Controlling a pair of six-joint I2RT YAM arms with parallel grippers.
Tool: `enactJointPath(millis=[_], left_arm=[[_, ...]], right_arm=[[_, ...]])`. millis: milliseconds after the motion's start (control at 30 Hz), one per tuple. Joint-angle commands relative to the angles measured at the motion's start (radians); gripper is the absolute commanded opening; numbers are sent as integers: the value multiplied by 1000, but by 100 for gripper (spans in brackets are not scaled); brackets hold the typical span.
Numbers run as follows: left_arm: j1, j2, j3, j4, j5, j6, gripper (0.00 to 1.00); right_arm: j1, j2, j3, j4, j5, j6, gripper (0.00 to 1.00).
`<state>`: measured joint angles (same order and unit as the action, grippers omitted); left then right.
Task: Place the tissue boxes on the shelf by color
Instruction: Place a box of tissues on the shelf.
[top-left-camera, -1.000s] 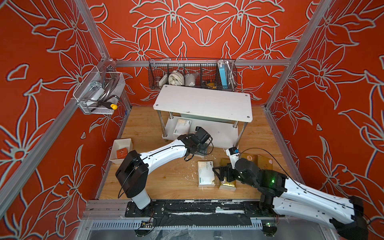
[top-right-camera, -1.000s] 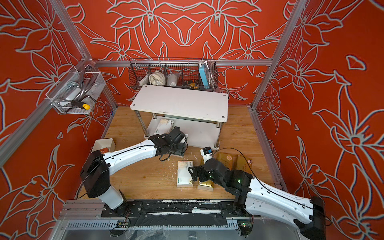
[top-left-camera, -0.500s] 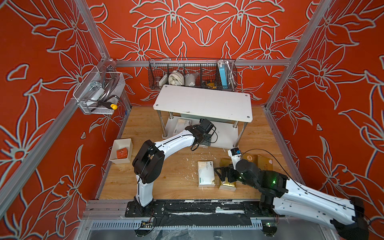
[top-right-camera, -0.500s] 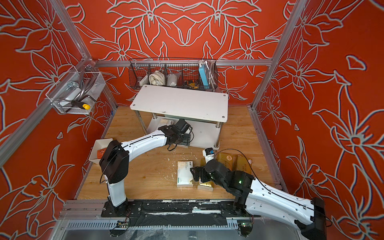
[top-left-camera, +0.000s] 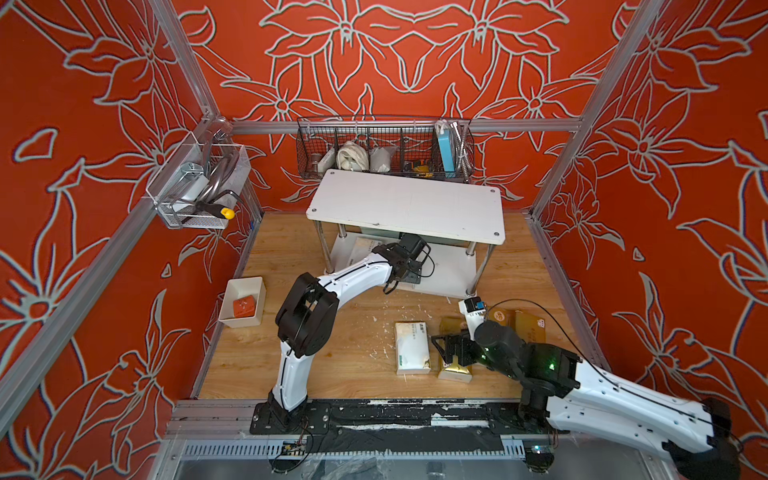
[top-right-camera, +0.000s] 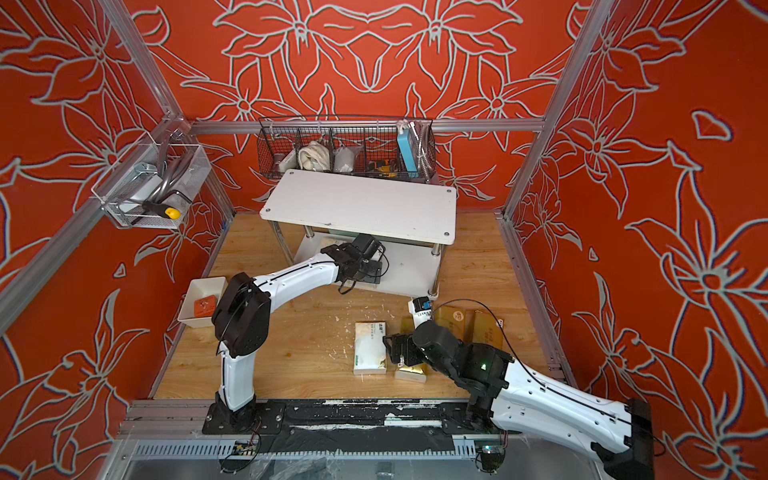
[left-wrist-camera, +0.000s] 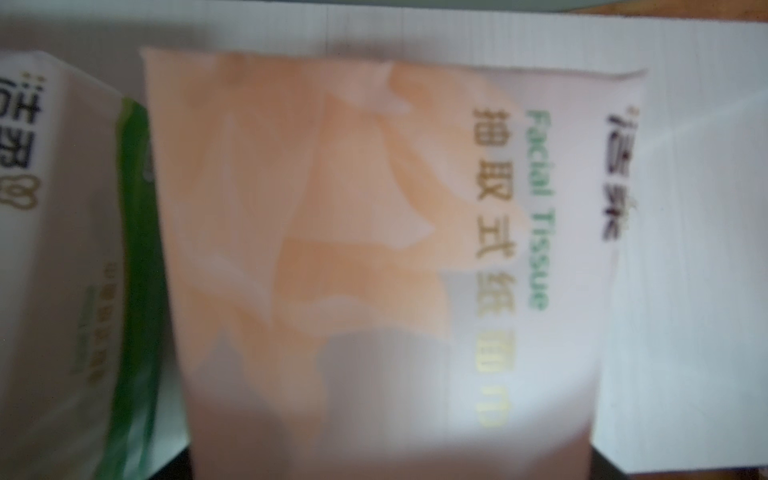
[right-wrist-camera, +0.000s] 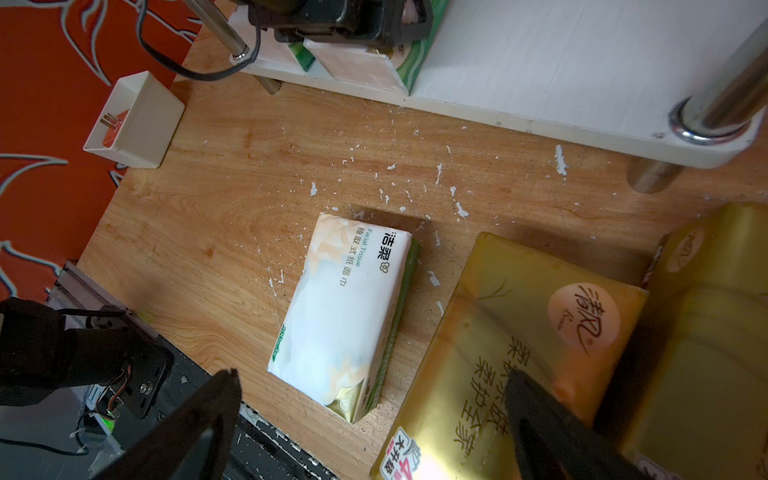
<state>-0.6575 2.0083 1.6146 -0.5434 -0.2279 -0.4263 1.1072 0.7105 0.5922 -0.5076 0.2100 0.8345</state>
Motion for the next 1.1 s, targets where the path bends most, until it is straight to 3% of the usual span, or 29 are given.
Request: enactJointPath(millis=[0,333,567,1067], left_arm=[[10,29,36,6,-18,14,82],[15,71,71,-6,-28,-1,83],[16,55,58,-12,-27,-1,98],[14,-42,-3,-7,-4,-9,99]], right_arm=[[4,-18,-15,-32,31,16,99],[4,-58,-25,-62,42,28,99],[5,-59,-26,-60,48,29,99],[5,-44,-26,-49,49,25,99]])
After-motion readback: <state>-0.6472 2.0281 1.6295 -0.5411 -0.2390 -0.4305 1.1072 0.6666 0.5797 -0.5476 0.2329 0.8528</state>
